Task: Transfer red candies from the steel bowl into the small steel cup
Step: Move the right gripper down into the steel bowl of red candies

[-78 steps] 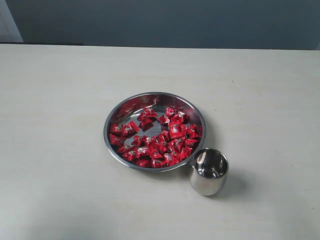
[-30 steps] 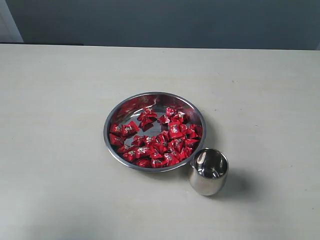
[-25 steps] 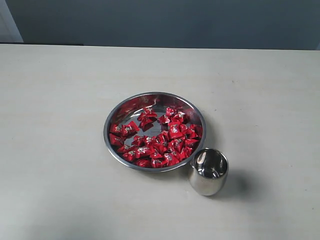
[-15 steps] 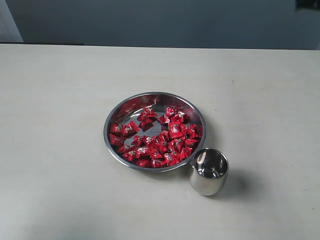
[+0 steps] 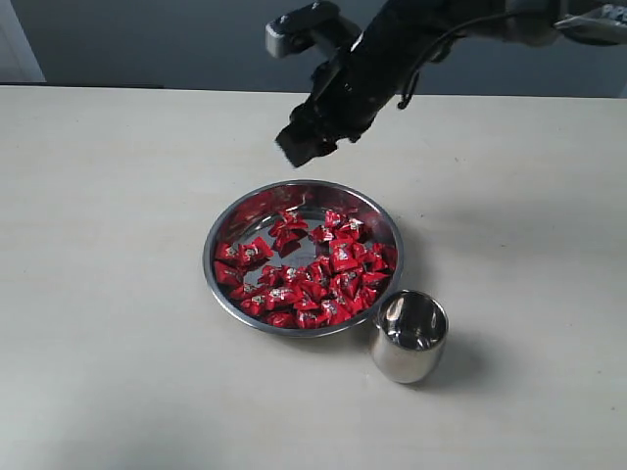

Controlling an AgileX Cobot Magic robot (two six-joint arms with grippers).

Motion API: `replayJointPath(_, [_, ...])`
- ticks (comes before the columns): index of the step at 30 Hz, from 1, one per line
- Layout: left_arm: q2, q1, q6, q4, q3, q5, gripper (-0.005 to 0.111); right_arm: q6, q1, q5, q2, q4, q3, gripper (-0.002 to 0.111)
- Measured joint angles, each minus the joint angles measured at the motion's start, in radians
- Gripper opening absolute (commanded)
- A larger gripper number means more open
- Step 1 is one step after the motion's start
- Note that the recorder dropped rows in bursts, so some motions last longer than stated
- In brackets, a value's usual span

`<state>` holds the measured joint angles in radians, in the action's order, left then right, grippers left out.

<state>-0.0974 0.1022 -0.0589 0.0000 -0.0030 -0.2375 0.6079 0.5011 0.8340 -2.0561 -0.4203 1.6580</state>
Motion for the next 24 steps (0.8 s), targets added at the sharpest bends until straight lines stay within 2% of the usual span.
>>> replayJointPath(3, [0.0,0.0,0.0,0.0,0.0,0.0,0.0,-0.004,0.05,-0.017,-0.038,0.004,0.0,0.044])
replayJointPath(7, [0.0,0.0,0.0,0.0,0.0,0.0,0.0,-0.016,0.096,-0.037,-0.103,-0.002,0.0,0.044])
replayJointPath(24, [0.0,0.0,0.0,0.0,0.0,0.0,0.0,-0.023,0.1,-0.078,-0.198,-0.076,0.0,0.044])
